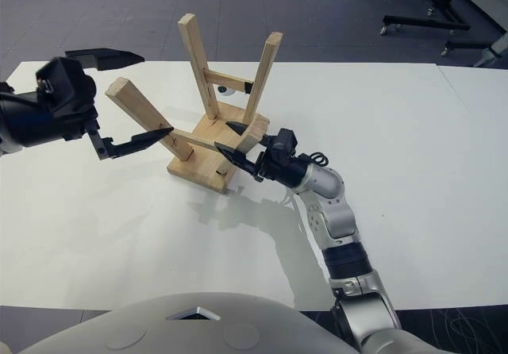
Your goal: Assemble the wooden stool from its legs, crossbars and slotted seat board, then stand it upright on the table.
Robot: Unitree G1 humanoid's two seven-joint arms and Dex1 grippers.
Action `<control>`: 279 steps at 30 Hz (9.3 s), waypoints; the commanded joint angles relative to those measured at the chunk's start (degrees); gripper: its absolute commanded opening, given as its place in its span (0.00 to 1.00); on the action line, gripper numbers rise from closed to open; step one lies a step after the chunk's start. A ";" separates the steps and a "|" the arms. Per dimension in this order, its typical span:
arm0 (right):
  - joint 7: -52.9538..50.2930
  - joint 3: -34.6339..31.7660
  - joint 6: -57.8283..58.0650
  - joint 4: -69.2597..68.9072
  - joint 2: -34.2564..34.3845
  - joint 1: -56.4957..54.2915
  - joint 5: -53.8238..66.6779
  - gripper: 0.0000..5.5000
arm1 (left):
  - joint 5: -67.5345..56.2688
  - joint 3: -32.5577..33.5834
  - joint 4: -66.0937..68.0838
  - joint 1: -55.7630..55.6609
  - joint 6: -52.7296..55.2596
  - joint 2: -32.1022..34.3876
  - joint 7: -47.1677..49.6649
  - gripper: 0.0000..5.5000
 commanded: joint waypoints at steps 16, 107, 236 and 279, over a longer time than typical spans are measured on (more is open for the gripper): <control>-1.27 1.53 7.85 -1.61 -1.65 -0.28 -1.96 0.38 | 25.44 -19.48 0.54 -0.08 -10.72 -0.02 1.22 0.98; -5.56 5.32 16.31 -5.86 -2.29 -3.44 -6.35 0.38 | 71.84 -24.63 12.13 3.42 -30.69 -26.04 4.03 0.98; -8.26 6.17 37.22 -14.25 -4.29 -11.94 -4.21 0.38 | 83.57 -27.44 18.65 22.07 -43.71 -22.07 12.46 0.98; -8.04 6.79 37.44 -13.78 -5.46 -12.19 -3.97 0.38 | 76.20 -18.16 13.08 10.74 -39.34 -20.85 7.30 0.98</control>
